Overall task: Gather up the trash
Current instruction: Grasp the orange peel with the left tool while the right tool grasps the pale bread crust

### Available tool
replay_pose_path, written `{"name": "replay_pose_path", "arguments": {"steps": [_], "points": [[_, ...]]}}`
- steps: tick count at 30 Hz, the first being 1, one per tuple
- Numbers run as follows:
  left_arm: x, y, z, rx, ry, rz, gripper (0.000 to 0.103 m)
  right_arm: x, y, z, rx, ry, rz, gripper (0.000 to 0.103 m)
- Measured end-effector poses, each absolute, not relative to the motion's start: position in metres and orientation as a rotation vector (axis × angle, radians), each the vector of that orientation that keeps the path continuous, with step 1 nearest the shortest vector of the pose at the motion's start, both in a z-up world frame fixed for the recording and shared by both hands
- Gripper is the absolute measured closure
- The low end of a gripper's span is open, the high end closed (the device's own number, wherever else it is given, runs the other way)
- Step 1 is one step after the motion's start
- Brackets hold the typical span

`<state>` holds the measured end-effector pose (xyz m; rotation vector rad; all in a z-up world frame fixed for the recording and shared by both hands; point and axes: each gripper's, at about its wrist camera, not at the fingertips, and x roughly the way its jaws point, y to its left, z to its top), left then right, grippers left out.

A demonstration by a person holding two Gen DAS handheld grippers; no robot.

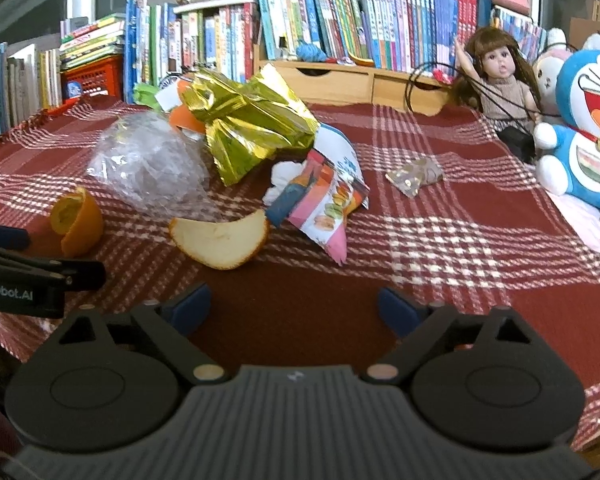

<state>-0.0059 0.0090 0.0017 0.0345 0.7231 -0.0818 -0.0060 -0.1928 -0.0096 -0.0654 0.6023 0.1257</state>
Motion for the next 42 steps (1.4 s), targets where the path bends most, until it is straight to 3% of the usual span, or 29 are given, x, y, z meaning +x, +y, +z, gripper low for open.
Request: {"name": "replay_pose_path", "arguments": {"steps": [10, 12, 21, 23, 24, 25, 27, 38, 39, 42], "points": [[-0.02, 0.02, 0.024, -0.047, 0.612, -0.171, 0.013, -0.012, -0.182, -0.002, -0.075, 0.561, 0.248, 0.032], [-0.02, 0.019, 0.026, -0.042, 0.606, -0.179, 0.017, -0.008, -0.179, -0.002, -0.082, 0.572, 0.253, 0.033], [-0.007, 0.012, 0.015, 0.04, 0.589, -0.15, 0.018, 0.01, -0.165, -0.003, -0.133, 0.527, 0.265, 0.03], [-0.002, 0.01, 0.013, 0.054, 0.588, -0.151, 0.026, 0.015, -0.163, -0.004, -0.137, 0.527, 0.269, 0.03], [0.001, 0.01, 0.012, 0.057, 0.596, -0.151, 0.036, 0.016, -0.162, -0.005, -0.138, 0.527, 0.271, 0.03], [0.003, 0.011, 0.01, 0.051, 0.606, -0.15, 0.046, 0.017, -0.162, -0.005, -0.138, 0.527, 0.271, 0.034], [0.004, 0.013, 0.008, 0.029, 0.627, -0.154, 0.054, 0.016, -0.16, -0.005, -0.138, 0.522, 0.272, 0.039], [-0.016, 0.019, 0.017, 0.038, 0.578, -0.159, 0.055, 0.008, -0.166, -0.002, -0.105, 0.511, 0.273, 0.048], [-0.015, 0.018, 0.016, 0.037, 0.58, -0.163, 0.051, 0.007, -0.166, -0.003, -0.105, 0.512, 0.273, 0.048], [-0.007, 0.015, 0.009, 0.028, 0.59, -0.162, 0.028, 0.009, -0.163, -0.004, -0.127, 0.511, 0.272, 0.047]]}}
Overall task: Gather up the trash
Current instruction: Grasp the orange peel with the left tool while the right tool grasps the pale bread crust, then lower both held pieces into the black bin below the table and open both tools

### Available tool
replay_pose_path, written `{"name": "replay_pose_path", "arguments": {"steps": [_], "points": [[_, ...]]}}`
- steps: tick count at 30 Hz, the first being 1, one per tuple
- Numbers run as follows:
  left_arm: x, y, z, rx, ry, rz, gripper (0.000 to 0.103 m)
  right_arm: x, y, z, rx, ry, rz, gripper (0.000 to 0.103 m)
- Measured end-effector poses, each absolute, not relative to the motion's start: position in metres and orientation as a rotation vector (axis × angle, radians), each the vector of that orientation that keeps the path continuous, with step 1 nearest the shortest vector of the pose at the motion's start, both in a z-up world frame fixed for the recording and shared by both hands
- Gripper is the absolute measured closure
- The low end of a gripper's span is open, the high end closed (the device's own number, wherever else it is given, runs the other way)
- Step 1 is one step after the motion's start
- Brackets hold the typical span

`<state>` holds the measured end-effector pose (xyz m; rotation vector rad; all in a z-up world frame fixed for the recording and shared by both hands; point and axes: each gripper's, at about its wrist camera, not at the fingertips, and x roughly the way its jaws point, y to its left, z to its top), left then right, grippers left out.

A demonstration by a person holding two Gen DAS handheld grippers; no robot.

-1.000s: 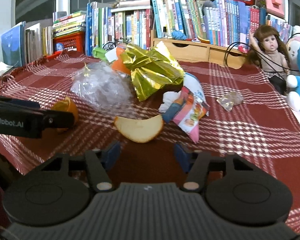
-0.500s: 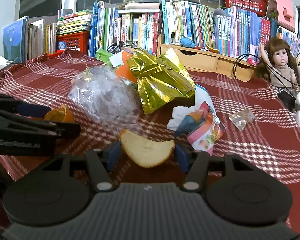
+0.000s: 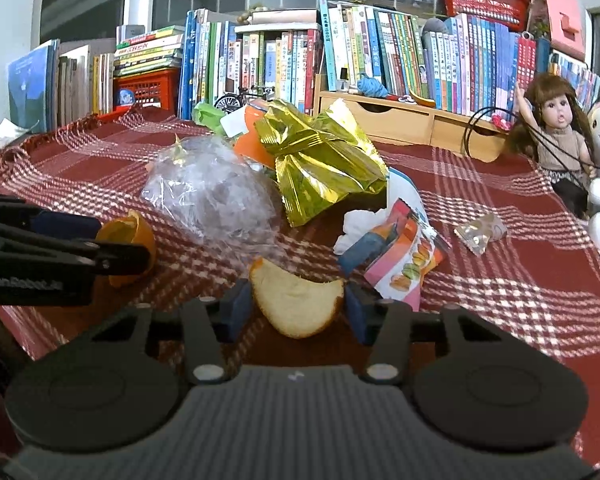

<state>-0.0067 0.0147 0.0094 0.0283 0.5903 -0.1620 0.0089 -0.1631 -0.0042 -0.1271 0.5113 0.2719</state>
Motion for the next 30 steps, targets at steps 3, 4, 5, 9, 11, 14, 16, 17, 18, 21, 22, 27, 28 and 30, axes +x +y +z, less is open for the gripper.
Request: {"name": "replay_pose_path", "arguments": {"steps": [3, 4, 5, 9, 11, 14, 16, 17, 18, 21, 22, 27, 28, 30], "points": [[0.005, 0.011, 0.002, 0.036, 0.609, -0.146, 0.04, 0.013, -0.161, -0.005, -0.128, 0.514, 0.272, 0.048], [0.007, 0.01, 0.0, 0.036, 0.616, -0.144, 0.063, 0.013, -0.161, -0.005, -0.125, 0.515, 0.272, 0.05], [0.008, 0.009, 0.0, 0.034, 0.624, -0.142, 0.067, 0.013, -0.161, -0.003, -0.12, 0.513, 0.272, 0.052], [0.002, 0.012, 0.004, 0.018, 0.611, -0.146, 0.079, 0.008, -0.164, 0.002, -0.105, 0.503, 0.271, 0.062], [-0.004, 0.014, 0.008, 0.017, 0.603, -0.151, 0.08, 0.004, -0.167, 0.004, -0.091, 0.501, 0.269, 0.064], [-0.015, 0.016, 0.016, 0.018, 0.585, -0.152, 0.08, -0.002, -0.171, 0.009, -0.063, 0.496, 0.275, 0.066], [-0.024, 0.019, 0.021, 0.013, 0.575, -0.155, 0.08, -0.008, -0.173, 0.013, -0.045, 0.491, 0.289, 0.067], [-0.03, 0.02, 0.024, 0.008, 0.572, -0.158, 0.08, -0.012, -0.174, 0.015, -0.037, 0.49, 0.299, 0.067], [-0.035, 0.021, 0.025, 0.005, 0.57, -0.163, 0.08, -0.015, -0.174, 0.017, -0.03, 0.491, 0.312, 0.067], [-0.055, 0.025, 0.029, -0.002, 0.577, -0.175, 0.08, -0.032, -0.175, 0.02, -0.015, 0.505, 0.369, 0.067], [-0.062, 0.027, 0.029, -0.005, 0.585, -0.179, 0.08, -0.038, -0.175, 0.02, -0.013, 0.513, 0.387, 0.067], [-0.095, 0.034, 0.022, -0.007, 0.65, -0.189, 0.08, -0.068, -0.172, 0.011, -0.008, 0.597, 0.477, 0.067], [-0.102, 0.034, 0.019, -0.002, 0.666, -0.191, 0.08, -0.074, -0.171, 0.008, -0.012, 0.609, 0.487, 0.067], [-0.114, 0.034, 0.012, 0.016, 0.701, -0.198, 0.08, -0.083, -0.169, -0.001, -0.022, 0.652, 0.517, 0.067]]}}
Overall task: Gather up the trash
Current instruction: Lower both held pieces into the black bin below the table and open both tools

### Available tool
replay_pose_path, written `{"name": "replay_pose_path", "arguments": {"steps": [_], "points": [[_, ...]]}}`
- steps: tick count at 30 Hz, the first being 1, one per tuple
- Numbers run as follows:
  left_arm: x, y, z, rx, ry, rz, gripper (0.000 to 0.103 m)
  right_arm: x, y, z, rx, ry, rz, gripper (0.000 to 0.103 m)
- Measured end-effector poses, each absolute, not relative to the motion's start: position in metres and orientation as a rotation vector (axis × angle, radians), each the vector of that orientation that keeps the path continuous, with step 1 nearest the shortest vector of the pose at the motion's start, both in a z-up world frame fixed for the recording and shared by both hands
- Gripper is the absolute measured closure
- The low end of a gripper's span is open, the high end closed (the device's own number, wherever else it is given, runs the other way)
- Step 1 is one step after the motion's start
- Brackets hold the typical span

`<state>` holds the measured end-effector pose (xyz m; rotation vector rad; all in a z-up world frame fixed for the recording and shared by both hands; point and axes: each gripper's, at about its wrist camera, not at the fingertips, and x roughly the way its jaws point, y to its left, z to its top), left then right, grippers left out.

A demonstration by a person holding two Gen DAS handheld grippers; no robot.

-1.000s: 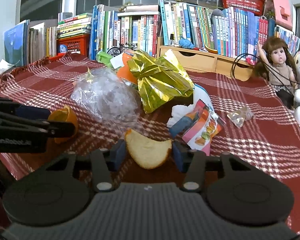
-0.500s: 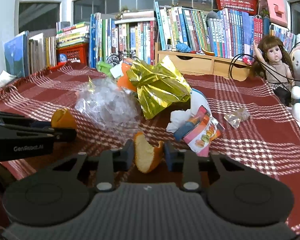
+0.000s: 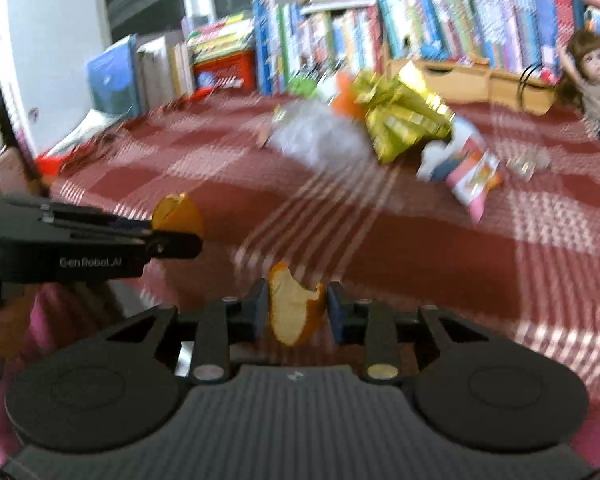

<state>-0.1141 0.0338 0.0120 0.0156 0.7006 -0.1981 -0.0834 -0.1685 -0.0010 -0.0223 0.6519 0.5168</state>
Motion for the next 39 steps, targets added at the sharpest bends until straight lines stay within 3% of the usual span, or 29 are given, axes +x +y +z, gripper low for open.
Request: {"name": "replay_pose_path", "arguments": {"steps": [11, 17, 19, 22, 25, 39], "points": [[-0.14, 0.034, -0.056, 0.036, 0.938, -0.204, 0.08, -0.097, -0.155, -0.056, -0.037, 0.863, 0.578, 0.065], [-0.141, 0.035, -0.067, 0.054, 0.969, -0.196, 0.073, -0.097, -0.151, -0.061, -0.039, 0.873, 0.588, 0.055], [-0.144, 0.037, -0.068, 0.057, 0.965, -0.19, 0.059, -0.097, -0.15, -0.06, -0.036, 0.87, 0.59, 0.041], [-0.142, 0.036, -0.063, 0.057, 0.947, -0.182, 0.035, -0.095, -0.15, -0.059, -0.026, 0.865, 0.592, 0.033], [-0.136, 0.036, -0.057, 0.066, 0.929, -0.161, 0.023, -0.094, -0.151, -0.059, -0.025, 0.861, 0.588, 0.03], [-0.12, 0.046, -0.011, 0.072, 0.766, -0.14, 0.014, -0.083, -0.174, -0.027, -0.027, 0.72, 0.499, 0.025]]}}
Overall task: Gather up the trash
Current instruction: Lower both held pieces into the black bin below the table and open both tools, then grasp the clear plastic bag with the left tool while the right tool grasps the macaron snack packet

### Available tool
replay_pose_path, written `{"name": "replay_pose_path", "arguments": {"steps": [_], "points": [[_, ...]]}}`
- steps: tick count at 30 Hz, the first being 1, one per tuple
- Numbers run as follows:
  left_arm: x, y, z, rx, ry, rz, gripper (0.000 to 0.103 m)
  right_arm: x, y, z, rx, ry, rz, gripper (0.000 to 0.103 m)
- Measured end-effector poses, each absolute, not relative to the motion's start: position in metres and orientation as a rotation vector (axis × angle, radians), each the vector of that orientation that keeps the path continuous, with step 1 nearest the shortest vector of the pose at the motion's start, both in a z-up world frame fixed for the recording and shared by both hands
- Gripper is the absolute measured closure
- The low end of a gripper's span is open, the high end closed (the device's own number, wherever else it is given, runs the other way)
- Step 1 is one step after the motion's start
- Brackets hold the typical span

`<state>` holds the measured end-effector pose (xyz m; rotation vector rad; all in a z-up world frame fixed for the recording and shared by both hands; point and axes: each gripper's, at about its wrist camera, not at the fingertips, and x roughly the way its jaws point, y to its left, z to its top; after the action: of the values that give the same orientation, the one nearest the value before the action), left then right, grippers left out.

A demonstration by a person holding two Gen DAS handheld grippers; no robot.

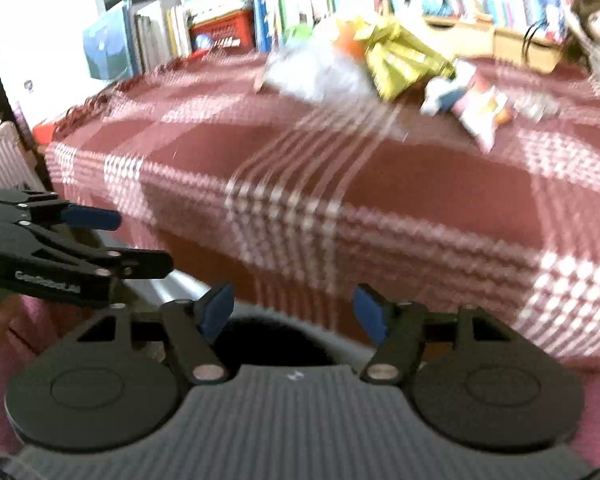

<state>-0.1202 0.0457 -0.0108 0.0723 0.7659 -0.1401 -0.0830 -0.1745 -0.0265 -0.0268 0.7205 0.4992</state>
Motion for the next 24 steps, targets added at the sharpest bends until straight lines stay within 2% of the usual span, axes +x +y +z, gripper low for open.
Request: {"name": "replay_pose_path", "arguments": {"steps": [13, 24], "points": [[-0.072, 0.033, 0.036, 0.032, 0.574, -0.178, 0.012, -0.059, -0.197, 0.021, -0.016, 0.55, 0.431, 0.022], [0.002, 0.027, 0.037, -0.127, 0.571, -0.173, 0.012, -0.004, -0.219, 0.023, 0.037, 0.494, 0.164, 0.022]]}}
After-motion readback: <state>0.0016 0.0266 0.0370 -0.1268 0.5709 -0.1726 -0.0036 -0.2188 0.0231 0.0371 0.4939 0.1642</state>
